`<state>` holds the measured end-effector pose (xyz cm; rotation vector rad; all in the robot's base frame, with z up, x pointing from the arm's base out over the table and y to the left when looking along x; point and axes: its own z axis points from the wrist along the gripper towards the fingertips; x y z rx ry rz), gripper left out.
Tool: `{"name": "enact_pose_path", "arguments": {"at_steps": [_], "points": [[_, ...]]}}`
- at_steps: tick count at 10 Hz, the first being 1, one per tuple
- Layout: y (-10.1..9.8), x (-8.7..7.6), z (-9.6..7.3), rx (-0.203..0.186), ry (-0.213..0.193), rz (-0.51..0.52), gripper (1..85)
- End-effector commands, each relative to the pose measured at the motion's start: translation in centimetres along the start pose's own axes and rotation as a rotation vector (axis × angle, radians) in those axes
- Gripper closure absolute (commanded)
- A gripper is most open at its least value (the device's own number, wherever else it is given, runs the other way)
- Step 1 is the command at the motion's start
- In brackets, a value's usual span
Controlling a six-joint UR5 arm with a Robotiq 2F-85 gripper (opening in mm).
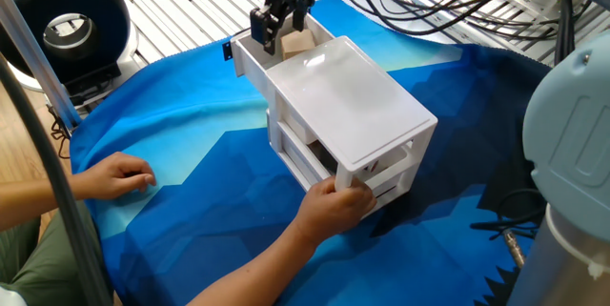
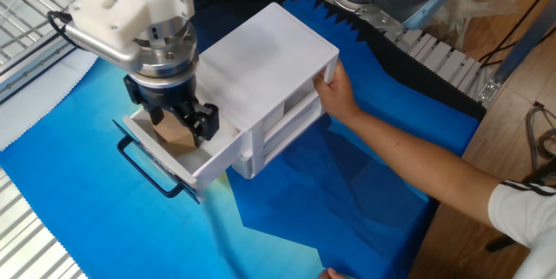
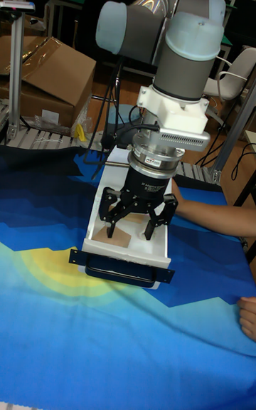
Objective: Take something out of a drawer
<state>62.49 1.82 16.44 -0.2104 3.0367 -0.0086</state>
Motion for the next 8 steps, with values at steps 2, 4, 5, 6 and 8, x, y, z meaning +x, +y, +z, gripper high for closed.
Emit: {"name": "enact_pose_path", "arguments": {"at_steps": [2,4,5,6,8], "points": [[-1.5,-0.5,0.7,0.015,-0.022,0.057,13.0],[-2.3,-0.5,0.5,0.043,-0.026,0.037,12.3],[-2.3,-0.6,0.7,0.039,-0.029,0.039,12.3],[-1.7,-0.9,1.1,0.015,-0.036,0.052,12.3],[-0.2,-1.5,1.6,-0.044,-0.049,0.084,11.0]]}}
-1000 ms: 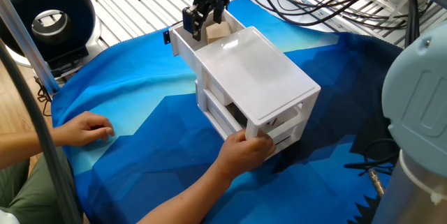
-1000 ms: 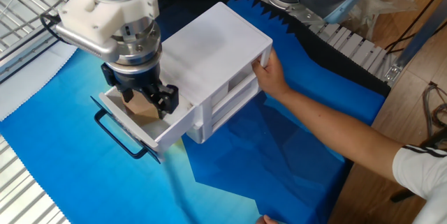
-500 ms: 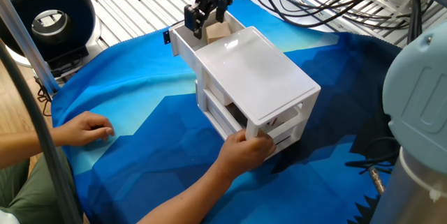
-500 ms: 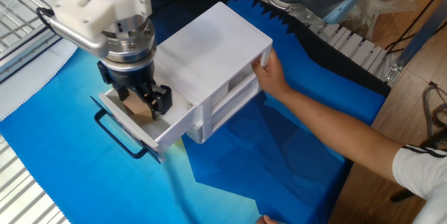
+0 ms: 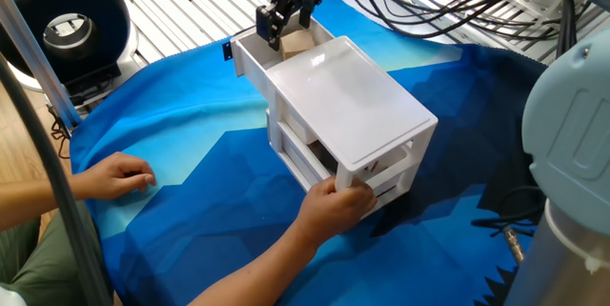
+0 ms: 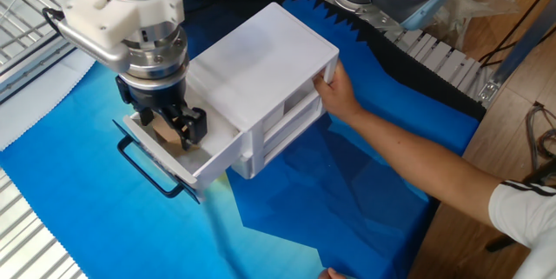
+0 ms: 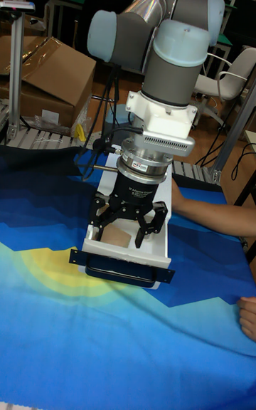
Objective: Take something out of a drawer
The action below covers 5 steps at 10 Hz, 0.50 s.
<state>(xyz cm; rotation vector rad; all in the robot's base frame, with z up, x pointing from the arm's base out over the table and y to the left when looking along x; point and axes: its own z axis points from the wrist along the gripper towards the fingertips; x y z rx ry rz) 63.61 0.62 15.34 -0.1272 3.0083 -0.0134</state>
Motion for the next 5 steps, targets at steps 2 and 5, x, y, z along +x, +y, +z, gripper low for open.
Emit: {"name": "enact_pose_path", "arguments": {"at_steps": [2,5], "points": [[1.3,-0.6,1.1,-0.073,-0.02,0.027,11.0],[-0.1,-0.4,2.1,-0.064,-0.033,0.0,9.3]]}}
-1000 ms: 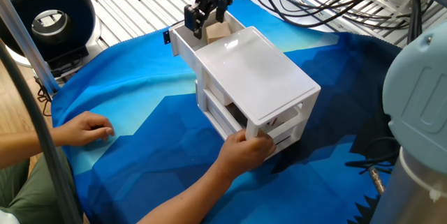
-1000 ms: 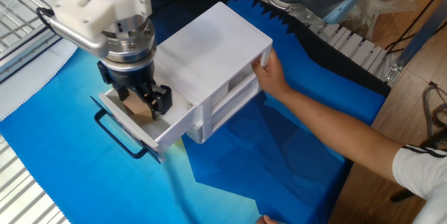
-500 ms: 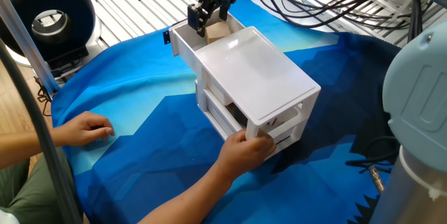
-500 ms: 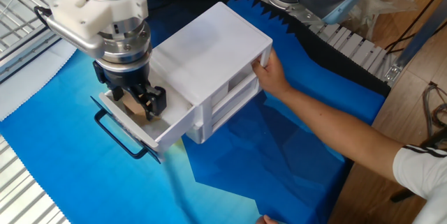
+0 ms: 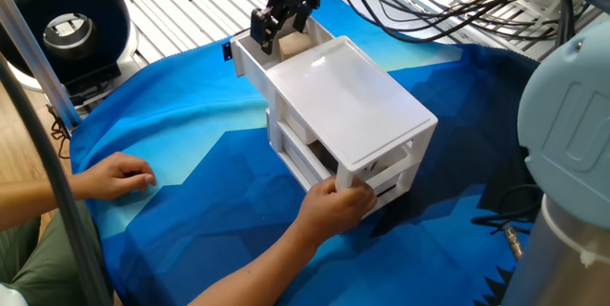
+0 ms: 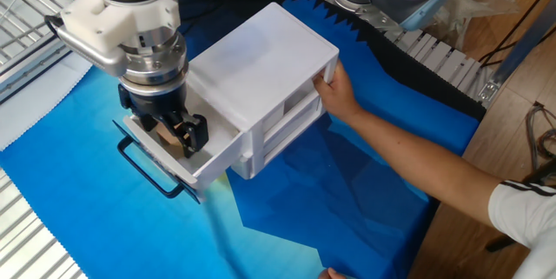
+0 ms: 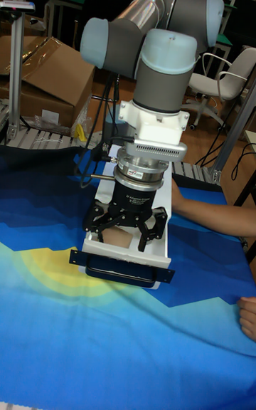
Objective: Take something out of a drawer
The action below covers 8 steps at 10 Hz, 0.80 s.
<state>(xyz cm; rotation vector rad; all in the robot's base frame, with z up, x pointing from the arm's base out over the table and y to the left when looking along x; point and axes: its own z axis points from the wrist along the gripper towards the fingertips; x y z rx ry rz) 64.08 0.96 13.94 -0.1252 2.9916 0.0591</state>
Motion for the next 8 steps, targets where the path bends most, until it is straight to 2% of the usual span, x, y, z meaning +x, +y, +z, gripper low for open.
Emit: {"name": "enact_pose_path", "arguments": {"at_steps": [1,2,5,6,8], "points": [[-0.4,-0.3,0.5,-0.013,-0.021,0.001,11.0],[-0.5,-0.2,0.3,0.006,-0.011,-0.005,11.3],[1.8,-0.3,-1.4,0.005,0.014,0.034,12.0],[1.9,-0.4,-1.8,0.017,0.02,0.041,11.7],[0.5,-0.4,-1.8,0.075,0.022,0.035,11.0]]}}
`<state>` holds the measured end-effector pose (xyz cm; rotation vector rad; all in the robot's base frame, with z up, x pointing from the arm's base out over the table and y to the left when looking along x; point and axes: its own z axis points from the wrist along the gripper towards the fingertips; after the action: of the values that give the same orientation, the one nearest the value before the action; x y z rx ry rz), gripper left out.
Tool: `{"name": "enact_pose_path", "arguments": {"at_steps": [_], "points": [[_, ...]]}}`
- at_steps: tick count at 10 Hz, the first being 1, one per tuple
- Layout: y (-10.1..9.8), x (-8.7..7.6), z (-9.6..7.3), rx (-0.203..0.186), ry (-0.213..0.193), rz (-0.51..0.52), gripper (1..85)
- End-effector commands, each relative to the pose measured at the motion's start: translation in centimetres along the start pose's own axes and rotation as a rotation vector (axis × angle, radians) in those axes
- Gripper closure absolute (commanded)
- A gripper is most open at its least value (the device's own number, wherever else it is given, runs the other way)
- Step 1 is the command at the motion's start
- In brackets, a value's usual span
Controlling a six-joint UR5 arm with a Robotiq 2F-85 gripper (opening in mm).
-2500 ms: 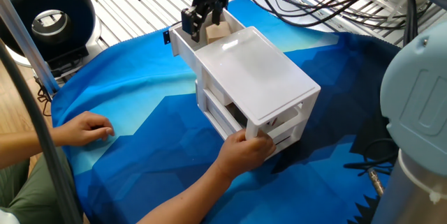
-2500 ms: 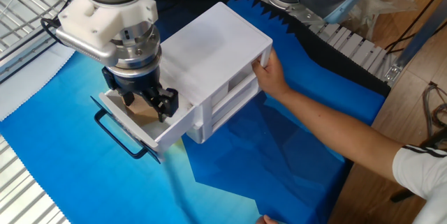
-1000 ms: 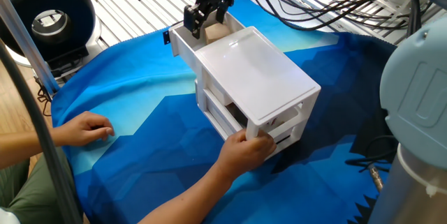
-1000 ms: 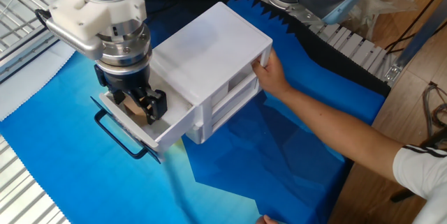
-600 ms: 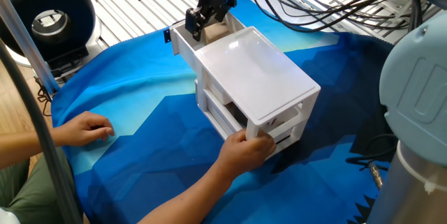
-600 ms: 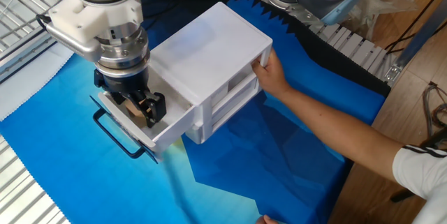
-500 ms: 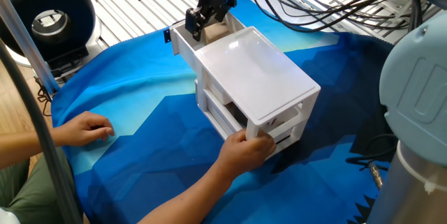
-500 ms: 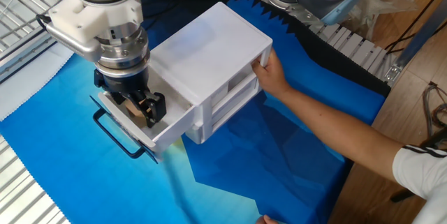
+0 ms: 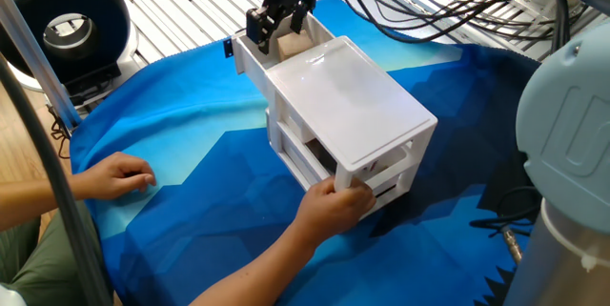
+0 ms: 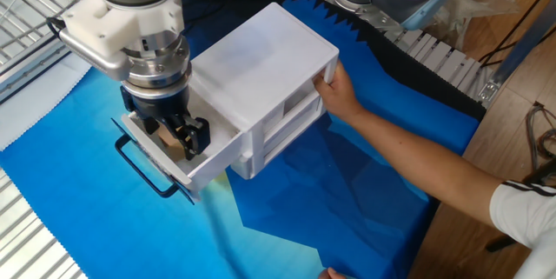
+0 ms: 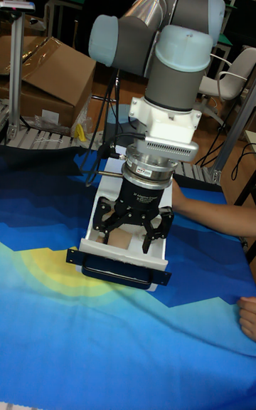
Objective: Take something out of a drawer
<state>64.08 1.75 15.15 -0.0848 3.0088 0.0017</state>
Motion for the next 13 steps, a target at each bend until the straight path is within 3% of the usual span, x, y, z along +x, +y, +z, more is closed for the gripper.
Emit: {"name": "enact_pose_path", "arguments": {"at_steps": [1,4,8,13], "points": [[-0.9,-0.2,-0.7,0.055,0.003,0.003,9.7],[-0.9,-0.1,-1.1,0.058,0.004,0.019,8.7],[-2.4,0.0,-0.7,0.11,0.005,0.014,7.3],[-2.5,-0.6,0.8,0.07,-0.022,0.026,6.0]]}}
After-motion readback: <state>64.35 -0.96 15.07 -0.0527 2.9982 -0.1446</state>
